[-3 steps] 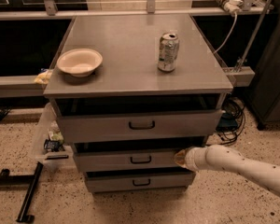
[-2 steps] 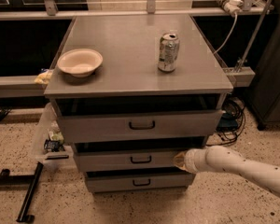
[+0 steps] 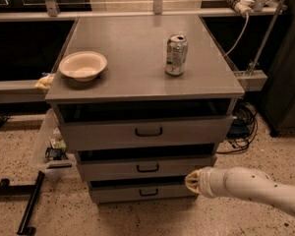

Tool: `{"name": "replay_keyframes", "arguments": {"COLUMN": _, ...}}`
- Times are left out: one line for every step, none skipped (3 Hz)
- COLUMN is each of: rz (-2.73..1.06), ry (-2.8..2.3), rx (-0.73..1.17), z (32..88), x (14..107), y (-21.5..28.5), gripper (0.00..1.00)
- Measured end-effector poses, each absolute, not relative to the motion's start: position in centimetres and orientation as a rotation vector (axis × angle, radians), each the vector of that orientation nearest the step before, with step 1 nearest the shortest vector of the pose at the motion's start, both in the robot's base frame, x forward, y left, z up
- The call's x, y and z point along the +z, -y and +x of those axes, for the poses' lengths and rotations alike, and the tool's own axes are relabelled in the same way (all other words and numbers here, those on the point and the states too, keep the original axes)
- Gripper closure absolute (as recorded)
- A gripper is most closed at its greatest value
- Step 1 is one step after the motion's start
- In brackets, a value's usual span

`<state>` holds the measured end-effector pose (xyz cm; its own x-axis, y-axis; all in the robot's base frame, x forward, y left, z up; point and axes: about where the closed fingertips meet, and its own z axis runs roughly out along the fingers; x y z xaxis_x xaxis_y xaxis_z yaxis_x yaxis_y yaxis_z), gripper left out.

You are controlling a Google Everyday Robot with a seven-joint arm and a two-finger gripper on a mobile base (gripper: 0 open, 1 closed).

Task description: Close middle drawer

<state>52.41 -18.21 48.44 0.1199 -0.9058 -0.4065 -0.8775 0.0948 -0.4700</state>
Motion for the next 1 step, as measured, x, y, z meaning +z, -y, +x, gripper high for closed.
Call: {"name": "replay_keyframes", "arguments": {"rz": -1.813, "ry": -1.744, "rx": -0.016, "z": 49.14, "x": 47.35, "y": 17.44, "gripper": 0.81}}
